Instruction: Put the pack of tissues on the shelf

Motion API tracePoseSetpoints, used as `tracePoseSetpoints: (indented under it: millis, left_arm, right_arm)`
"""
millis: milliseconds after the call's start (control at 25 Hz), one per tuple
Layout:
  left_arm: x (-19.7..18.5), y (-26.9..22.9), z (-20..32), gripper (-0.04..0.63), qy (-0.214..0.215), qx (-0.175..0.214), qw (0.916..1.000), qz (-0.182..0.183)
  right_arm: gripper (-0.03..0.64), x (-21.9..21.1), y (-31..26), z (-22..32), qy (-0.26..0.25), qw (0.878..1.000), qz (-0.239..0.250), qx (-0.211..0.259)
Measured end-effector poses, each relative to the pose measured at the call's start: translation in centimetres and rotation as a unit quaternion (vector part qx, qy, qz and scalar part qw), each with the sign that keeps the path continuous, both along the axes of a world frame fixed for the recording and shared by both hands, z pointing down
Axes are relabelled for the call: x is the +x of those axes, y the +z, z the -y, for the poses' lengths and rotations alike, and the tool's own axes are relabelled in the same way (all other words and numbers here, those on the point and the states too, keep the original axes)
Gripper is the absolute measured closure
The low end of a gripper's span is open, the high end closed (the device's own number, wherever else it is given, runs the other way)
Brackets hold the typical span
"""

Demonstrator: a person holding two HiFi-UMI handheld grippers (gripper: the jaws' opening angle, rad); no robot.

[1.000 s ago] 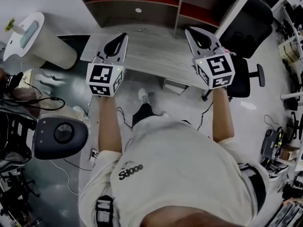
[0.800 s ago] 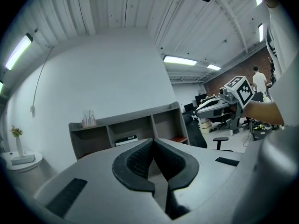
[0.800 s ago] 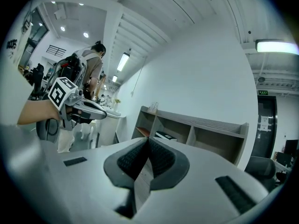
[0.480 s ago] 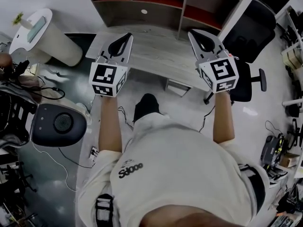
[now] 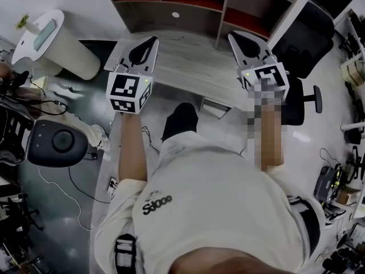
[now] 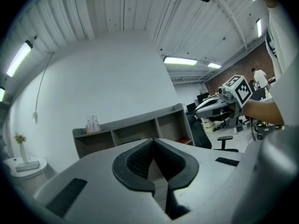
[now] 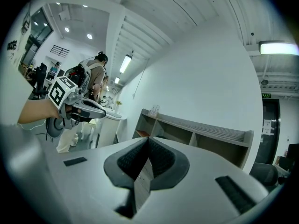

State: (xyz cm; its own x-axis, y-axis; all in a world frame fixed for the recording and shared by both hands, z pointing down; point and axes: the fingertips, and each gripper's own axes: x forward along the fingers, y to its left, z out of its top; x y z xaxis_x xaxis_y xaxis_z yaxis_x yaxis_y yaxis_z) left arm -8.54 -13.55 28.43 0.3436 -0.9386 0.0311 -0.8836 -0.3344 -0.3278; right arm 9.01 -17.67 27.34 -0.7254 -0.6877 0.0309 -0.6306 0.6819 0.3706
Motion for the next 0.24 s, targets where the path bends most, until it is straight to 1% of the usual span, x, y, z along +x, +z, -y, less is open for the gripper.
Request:
tracePoseSetpoints:
  millis: [240]
  left_arm:
    - [-0.48, -0.83, 1.06, 0.577, 0.0, 0.005, 1.0, 0.003]
  right_arm:
    - [0.612, -0.54, -0.15, 1.03, -0.001, 1.0, 0.003, -0.002]
